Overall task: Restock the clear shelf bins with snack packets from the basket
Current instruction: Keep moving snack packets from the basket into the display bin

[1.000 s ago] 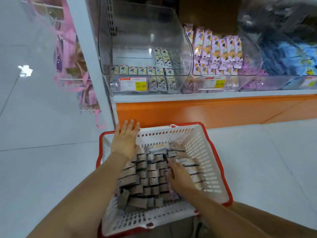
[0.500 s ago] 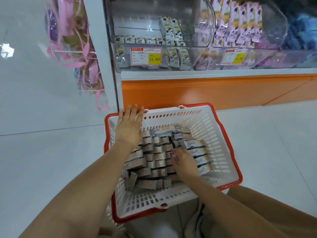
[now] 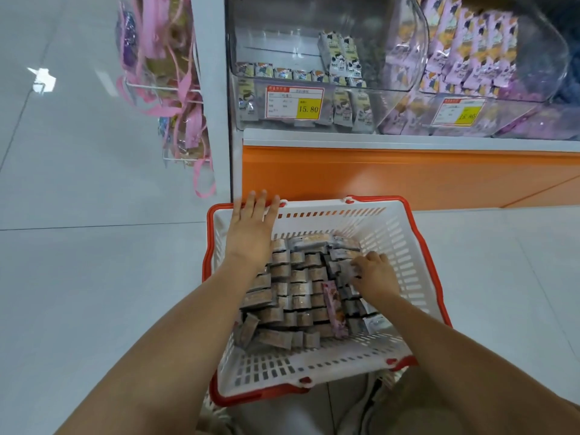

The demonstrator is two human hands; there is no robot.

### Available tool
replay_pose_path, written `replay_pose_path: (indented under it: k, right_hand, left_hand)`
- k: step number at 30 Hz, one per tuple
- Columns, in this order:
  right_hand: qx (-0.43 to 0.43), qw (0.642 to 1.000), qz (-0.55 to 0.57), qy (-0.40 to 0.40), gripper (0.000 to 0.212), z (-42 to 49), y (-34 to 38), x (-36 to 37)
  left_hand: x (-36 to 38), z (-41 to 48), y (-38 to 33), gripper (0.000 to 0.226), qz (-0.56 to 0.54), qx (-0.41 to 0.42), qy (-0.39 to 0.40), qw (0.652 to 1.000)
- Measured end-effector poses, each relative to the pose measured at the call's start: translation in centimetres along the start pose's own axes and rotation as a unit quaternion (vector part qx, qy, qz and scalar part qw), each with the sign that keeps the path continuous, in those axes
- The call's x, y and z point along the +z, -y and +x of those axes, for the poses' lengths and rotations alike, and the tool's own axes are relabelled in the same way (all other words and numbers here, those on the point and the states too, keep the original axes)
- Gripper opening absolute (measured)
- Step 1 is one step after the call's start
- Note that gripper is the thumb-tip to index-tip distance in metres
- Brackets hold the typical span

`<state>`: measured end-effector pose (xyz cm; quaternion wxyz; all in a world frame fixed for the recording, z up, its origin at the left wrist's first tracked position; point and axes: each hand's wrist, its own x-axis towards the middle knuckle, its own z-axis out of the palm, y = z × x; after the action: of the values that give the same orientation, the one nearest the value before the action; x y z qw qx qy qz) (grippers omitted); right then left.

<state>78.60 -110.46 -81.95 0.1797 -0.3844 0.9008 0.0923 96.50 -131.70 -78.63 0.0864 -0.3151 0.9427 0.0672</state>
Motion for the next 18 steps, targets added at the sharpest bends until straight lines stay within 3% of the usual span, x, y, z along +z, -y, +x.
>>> replay_pose_path:
  k: [6, 9, 13, 16, 18]
  right_hand:
    - [-0.096, 0.983, 0.132, -0.078, 0.026, 1.3, -0.2, -2.9]
    - [-0.145, 0.96, 0.232, -0.054, 0.024, 1.9, 0.5, -5.6]
    - [-0.148, 0.924, 0.351, 0.01, 0.023, 2.8, 1.7, -9.3]
    - [-0.164, 0.877, 0.448, 0.052, 0.019, 2.8, 2.8, -12.0]
    - [-0.16, 0.847, 0.504, 0.061, 0.019, 2.7, 3.6, -13.7]
  left_hand:
    - [0.1, 0.0, -0.3, 0.089, 0.009, -0.01, -0.003, 1.0]
    - [-0.2, -0.2, -0.5, 0.076, -0.012, -0.016, 0.002, 1.0]
    - [-1.6, -0.4, -1.1, 0.063, -0.09, -0.012, -0.01, 0.996]
    - [-3.0, -0.6, -2.3, 0.043, -0.221, -0.007, -0.035, 0.975]
    - [-4.6, -1.2, -3.5, 0.029, -0.412, -0.049, 0.008, 0.91]
